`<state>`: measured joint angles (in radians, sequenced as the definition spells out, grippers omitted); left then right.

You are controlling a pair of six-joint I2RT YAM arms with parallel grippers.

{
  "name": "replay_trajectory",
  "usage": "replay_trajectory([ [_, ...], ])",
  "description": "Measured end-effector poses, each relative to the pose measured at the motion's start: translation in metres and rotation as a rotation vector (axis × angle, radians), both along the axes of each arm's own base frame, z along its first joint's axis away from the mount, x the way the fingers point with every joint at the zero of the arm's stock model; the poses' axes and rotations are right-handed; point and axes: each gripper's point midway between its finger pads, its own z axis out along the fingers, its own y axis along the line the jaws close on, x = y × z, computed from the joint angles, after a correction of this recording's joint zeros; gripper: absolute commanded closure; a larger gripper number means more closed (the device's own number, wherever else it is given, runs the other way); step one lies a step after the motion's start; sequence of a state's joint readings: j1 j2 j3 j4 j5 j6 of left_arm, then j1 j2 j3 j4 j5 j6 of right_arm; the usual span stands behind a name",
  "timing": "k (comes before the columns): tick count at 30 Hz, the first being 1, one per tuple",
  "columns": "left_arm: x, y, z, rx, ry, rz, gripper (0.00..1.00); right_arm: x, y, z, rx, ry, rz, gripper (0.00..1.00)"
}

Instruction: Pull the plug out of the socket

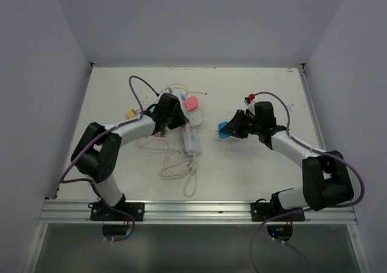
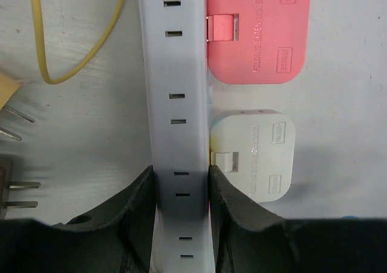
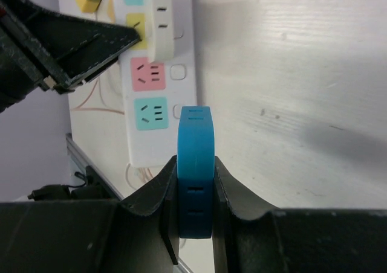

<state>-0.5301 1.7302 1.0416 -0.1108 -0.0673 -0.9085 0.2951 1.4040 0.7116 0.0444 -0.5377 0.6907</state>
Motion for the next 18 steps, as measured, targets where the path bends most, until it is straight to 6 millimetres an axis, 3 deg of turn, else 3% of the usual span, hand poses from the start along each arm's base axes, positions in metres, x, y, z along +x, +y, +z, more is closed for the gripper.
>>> replay_trajectory([
  [7,0.000,0.000,0.000,-0.001,0.000,-0.006,1.00,0.018,-0.042,-0.015,-0.039,0.039,-0.127,1.00],
  [15,0.000,-0.001,0.000,-0.008,0.003,-0.012,1.00,0.026,-0.044,-0.070,-0.058,0.169,-0.138,1.00],
  [18,0.000,-0.001,0.000,-0.008,0.003,-0.013,1.00,0.033,-0.041,-0.076,-0.046,0.175,-0.136,0.97],
])
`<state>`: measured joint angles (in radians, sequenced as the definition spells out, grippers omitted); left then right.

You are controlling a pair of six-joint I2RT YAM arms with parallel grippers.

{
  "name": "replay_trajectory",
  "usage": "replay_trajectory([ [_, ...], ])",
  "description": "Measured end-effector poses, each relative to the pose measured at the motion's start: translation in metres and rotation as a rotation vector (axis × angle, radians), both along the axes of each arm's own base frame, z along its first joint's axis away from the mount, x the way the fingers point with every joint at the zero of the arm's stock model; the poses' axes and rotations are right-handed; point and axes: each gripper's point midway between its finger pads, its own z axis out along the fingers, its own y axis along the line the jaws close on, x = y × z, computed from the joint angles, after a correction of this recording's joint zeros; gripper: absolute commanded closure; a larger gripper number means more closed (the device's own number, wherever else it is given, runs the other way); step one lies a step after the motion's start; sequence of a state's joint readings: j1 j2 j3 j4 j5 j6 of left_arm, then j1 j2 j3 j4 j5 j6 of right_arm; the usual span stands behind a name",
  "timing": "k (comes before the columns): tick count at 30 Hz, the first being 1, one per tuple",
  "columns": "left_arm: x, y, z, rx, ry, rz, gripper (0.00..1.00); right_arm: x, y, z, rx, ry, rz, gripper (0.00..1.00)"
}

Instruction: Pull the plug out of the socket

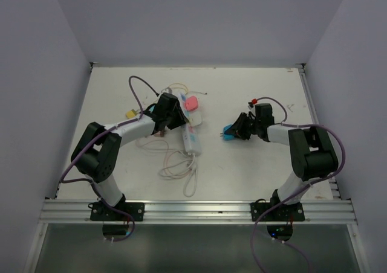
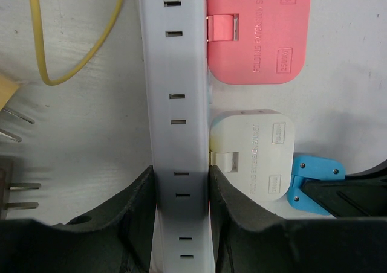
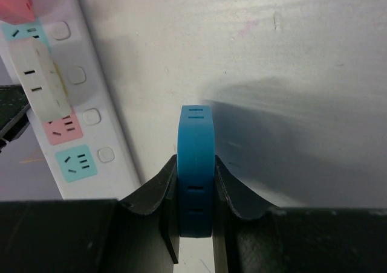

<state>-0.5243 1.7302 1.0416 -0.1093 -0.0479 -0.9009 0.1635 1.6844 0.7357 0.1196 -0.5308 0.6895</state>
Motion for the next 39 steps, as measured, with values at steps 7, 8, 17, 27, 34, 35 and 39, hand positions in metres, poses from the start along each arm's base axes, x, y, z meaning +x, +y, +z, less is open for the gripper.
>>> replay_trajectory([
  [7,0.000,-0.001,0.000,-0.002,0.000,-0.005,1.00,0.011,-0.002,0.000,0.007,-0.023,-0.018,0.39],
  [8,0.000,-0.001,0.000,-0.002,0.000,-0.007,1.00,0.012,-0.004,0.000,0.000,-0.026,-0.022,0.33],
  [17,-0.001,-0.002,0.000,-0.011,0.000,-0.015,1.00,0.015,-0.025,0.011,-0.101,-0.077,-0.068,0.02],
  [27,-0.002,-0.004,0.000,-0.015,0.000,-0.020,1.00,0.002,-0.057,0.047,-0.262,-0.142,-0.142,0.02],
  [34,-0.007,-0.011,0.000,-0.022,0.005,-0.043,1.00,-0.003,-0.007,0.070,-0.154,-0.195,-0.007,0.08],
  [35,-0.008,-0.013,0.000,-0.024,0.006,-0.048,1.00,-0.005,0.003,0.071,-0.135,-0.196,0.017,0.09],
  [39,-0.013,-0.018,0.000,-0.033,0.012,-0.069,1.00,-0.002,0.041,0.070,-0.064,-0.182,0.081,0.15],
])
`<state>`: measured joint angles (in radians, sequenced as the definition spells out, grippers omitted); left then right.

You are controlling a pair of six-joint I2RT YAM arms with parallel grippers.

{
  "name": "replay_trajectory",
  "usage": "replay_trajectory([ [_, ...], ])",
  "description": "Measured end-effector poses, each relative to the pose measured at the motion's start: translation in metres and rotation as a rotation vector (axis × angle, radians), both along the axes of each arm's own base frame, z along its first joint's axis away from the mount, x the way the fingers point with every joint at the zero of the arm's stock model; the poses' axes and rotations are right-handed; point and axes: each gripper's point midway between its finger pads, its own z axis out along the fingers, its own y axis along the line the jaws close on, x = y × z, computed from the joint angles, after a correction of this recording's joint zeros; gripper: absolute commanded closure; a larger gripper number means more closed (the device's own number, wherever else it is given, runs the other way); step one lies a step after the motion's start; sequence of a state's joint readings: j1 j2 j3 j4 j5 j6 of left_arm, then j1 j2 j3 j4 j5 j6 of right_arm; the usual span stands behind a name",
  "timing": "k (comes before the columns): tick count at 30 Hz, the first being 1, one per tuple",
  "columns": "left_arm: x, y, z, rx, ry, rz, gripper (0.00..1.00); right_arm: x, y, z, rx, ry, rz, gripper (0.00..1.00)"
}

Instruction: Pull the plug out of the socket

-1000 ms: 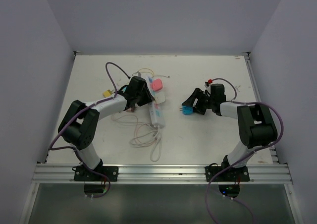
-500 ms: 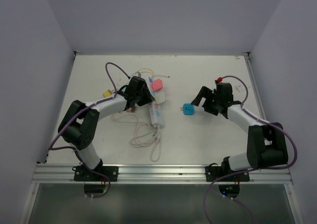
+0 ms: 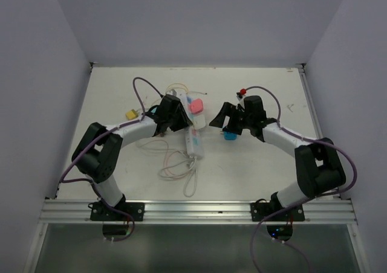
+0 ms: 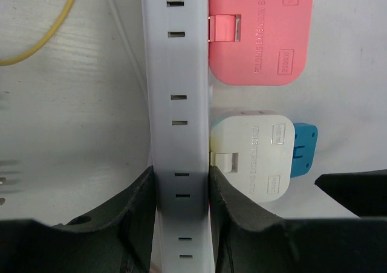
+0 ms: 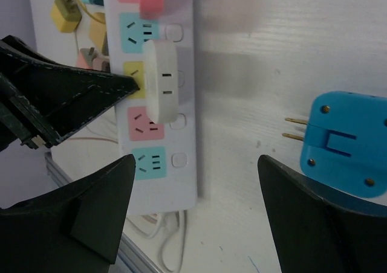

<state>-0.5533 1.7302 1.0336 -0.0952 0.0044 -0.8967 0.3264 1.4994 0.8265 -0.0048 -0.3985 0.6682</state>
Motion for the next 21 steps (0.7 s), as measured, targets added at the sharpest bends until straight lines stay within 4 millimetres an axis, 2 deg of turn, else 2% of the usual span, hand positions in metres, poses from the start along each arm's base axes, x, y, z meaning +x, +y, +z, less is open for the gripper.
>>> replay_trajectory([
  [11,-0.009,-0.012,-0.001,-0.013,0.009,-0.039,1.00,0.023,0.042,-0.018,0.116,0.060,0.026,0.27],
  [14,-0.009,-0.012,-0.001,-0.016,0.010,-0.043,1.00,0.026,0.053,-0.021,0.131,0.057,0.046,0.37],
  [18,-0.009,-0.013,-0.001,-0.017,0.010,-0.045,1.00,0.024,0.062,-0.027,0.152,0.071,0.066,0.60],
  [21,-0.009,-0.014,-0.001,-0.018,0.010,-0.046,1.00,0.024,0.065,-0.031,0.166,0.081,0.073,0.69],
])
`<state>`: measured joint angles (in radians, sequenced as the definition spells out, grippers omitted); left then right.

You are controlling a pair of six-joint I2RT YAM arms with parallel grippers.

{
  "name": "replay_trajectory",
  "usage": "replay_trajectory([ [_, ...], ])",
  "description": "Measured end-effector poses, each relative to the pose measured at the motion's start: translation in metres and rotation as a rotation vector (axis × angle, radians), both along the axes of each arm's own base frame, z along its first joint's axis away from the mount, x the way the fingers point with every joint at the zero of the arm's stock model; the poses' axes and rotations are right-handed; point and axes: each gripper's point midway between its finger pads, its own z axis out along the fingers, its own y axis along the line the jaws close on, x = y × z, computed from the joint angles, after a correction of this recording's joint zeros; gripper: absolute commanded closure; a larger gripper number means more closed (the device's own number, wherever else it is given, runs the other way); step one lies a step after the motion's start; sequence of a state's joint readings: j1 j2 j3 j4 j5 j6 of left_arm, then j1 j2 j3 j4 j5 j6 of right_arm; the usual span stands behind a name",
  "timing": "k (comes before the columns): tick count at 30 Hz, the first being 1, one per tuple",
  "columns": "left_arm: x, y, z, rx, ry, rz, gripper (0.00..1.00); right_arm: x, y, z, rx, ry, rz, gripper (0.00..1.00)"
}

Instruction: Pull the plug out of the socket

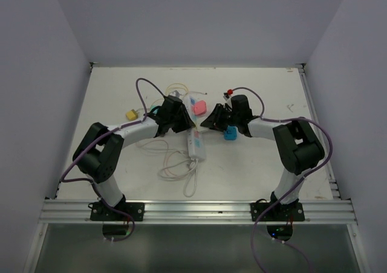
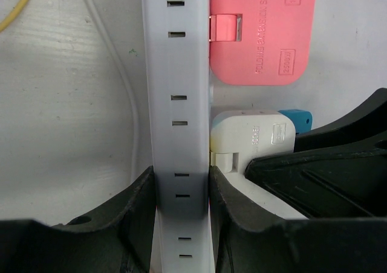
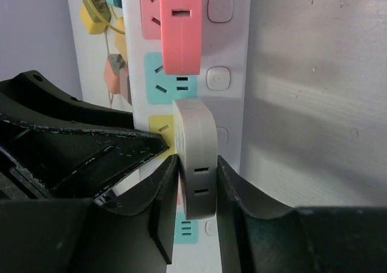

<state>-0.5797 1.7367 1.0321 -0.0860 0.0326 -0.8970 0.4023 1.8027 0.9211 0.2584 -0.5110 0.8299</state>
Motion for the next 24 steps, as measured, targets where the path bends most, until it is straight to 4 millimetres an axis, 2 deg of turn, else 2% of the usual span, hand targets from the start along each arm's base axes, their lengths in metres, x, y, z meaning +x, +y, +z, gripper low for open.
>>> replay_trajectory([
  [1,0.000,0.000,0.000,0.000,0.000,0.000,1.00,0.000,0.001,0.001,0.008,-0.001,0.004,0.77],
  [3,0.000,0.000,0.000,0.000,0.000,0.001,1.00,0.000,0.004,0.004,0.032,-0.003,0.015,0.86],
  [4,0.000,0.000,0.000,0.001,0.000,0.002,1.00,0.001,0.005,0.006,0.038,-0.008,0.015,0.94],
  [6,0.000,0.001,0.000,0.003,0.000,0.003,1.00,0.001,0.006,0.006,0.043,-0.008,0.015,1.00],
  [14,0.001,0.003,-0.001,0.021,-0.002,0.024,1.00,0.001,0.001,0.005,0.067,-0.012,0.012,1.00],
  [24,-0.004,-0.005,-0.001,0.039,0.017,0.010,1.00,-0.007,-0.011,0.003,0.133,0.035,0.007,1.00],
])
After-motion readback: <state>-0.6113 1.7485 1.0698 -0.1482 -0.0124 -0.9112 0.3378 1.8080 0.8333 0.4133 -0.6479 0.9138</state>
